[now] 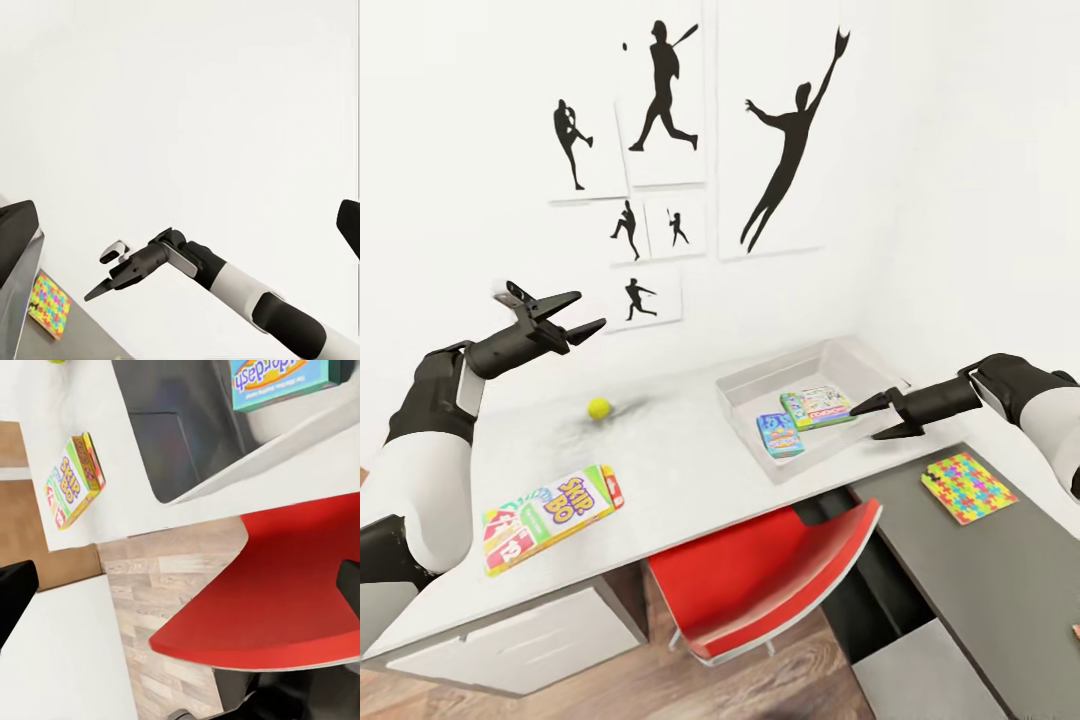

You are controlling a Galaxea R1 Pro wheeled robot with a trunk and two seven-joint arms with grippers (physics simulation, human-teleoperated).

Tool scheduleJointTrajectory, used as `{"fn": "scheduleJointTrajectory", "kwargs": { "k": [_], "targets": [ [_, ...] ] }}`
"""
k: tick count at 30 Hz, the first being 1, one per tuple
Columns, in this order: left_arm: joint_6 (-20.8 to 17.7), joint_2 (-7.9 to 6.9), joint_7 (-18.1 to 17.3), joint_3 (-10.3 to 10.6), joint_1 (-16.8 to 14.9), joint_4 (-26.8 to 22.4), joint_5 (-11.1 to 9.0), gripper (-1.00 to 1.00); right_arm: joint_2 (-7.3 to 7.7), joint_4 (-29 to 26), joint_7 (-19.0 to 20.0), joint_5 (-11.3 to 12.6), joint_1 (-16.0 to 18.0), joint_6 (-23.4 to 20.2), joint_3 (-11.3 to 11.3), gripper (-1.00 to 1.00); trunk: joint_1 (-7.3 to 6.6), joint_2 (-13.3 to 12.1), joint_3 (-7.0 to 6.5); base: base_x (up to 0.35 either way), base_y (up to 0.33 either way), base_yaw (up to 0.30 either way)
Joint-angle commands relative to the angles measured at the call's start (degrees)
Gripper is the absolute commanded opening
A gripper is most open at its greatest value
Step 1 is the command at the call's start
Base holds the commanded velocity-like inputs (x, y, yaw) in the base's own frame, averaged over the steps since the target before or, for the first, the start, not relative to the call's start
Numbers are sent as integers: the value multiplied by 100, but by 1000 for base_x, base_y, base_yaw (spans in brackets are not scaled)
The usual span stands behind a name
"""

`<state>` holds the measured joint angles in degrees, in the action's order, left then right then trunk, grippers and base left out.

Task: Put all the toys in the child's room - the three board games (two on the bed and one on the table), the two jigsaw puzzles on the table, and the tennis ball on the table - inside the toy box on the table in the child's room.

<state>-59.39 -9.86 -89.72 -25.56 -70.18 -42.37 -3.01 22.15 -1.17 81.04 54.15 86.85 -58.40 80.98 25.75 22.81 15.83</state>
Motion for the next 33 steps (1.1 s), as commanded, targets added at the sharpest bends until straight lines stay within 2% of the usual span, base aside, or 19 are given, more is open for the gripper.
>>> {"fn": "scheduleJointTrajectory", "kwargs": {
  "k": [1, 10, 17, 33],
  "targets": [
    [-61, -3, -28, -1, -4, 1, 8, 100, 1, -6, 26, 26, 7, -40, 50, 100, 4, 11, 2, 0, 142, -151],
    [-61, -22, -28, -1, -4, 1, 3, 100, -5, -6, 26, 26, 7, -40, 50, 100, 4, 11, -74, -5, 52, -149],
    [-61, -78, -28, -1, -4, 1, 9, 100, -8, -6, 26, 26, 7, -40, 50, 100, 4, 11, -133, -135, 129, -128],
    [-61, -103, -28, -8, 2, 1, 8, 100, -9, -6, 20, 26, 7, -40, 12, 100, 4, 11, -284, -25, 24, 16]
  ]
}}
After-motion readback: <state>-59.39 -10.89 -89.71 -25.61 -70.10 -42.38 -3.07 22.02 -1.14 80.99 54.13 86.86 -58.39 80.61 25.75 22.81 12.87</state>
